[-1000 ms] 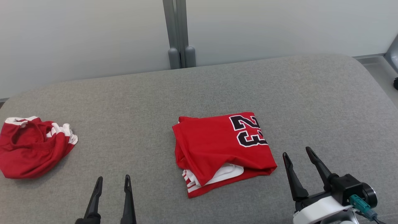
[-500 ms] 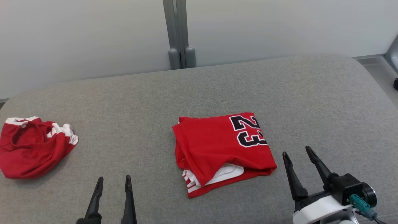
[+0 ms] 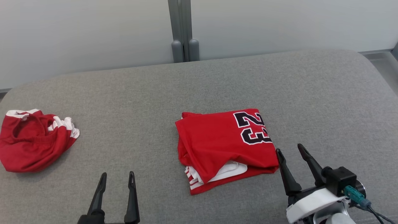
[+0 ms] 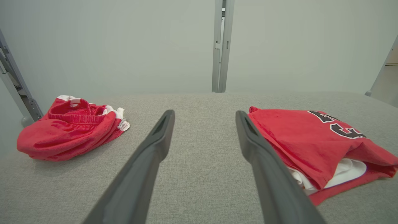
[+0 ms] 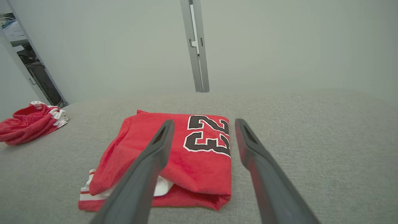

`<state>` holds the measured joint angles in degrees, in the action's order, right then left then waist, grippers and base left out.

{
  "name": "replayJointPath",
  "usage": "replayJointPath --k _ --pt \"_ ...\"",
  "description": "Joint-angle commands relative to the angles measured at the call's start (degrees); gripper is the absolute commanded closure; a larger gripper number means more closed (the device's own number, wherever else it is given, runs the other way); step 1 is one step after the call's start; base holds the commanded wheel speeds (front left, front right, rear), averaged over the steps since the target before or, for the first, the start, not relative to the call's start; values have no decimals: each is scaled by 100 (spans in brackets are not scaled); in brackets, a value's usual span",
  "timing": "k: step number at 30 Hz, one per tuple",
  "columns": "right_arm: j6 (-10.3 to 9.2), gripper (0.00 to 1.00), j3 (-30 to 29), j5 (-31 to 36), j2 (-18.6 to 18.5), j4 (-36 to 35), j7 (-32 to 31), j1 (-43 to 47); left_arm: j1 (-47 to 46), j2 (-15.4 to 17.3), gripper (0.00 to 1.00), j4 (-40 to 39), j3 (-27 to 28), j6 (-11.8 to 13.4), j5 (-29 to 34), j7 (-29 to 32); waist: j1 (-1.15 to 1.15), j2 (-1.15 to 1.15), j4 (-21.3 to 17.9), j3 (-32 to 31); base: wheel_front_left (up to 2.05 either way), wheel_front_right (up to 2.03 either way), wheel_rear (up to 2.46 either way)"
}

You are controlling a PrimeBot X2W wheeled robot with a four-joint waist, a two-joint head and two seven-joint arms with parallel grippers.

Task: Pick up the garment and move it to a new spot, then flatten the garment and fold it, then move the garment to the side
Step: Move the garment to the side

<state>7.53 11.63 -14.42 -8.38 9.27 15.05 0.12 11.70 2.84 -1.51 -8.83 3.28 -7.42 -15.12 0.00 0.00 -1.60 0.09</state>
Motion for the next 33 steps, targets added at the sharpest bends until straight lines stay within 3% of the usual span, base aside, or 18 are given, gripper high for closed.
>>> replayJointPath --k 1,12,20,27,28,29,31,33 --pt "-9 0 116 -276 -75 163 16 -166 -120 11 0 -13 -4 -29 32 -2 0 0 49 90 0 0 0" --pt "-8 0 1595 -3133 -1238 1547 -156 -1978 -594 11 0 -83 -173 -137 64 -2 0 0 253 921 0 0 0" --pt "-5 0 2331 -4851 -1981 1625 -927 -2779 -982 11 0 -122 -242 -189 68 -2 0 0 441 1602 0 0 0" --pt "-5 0 2804 -5708 -2280 1566 -1488 -3113 -1268 11 0 -137 -330 -221 55 -2 0 0 533 2018 0 0 0" --pt "-5 6 2879 -5806 -2292 1533 -1540 -3160 -1307 11 0 -142 -335 -224 55 -2 0 0 536 2066 0 0 0" --pt "-6 58 2947 -5903 -2299 1504 -1587 -3191 -1337 11 0 -138 -339 -228 54 -2 0 0 536 2106 0 0 0" --pt "-7 100 3055 -6005 -2342 1447 -1611 -3246 -1389 11 0 -139 -342 -231 55 -2 0 0 528 2173 0 0 0" --pt "-8 100 3162 -6075 -2432 1357 -1561 -3356 -1449 11 0 -147 -355 -244 61 -2 0 0 504 2241 0 0 0"
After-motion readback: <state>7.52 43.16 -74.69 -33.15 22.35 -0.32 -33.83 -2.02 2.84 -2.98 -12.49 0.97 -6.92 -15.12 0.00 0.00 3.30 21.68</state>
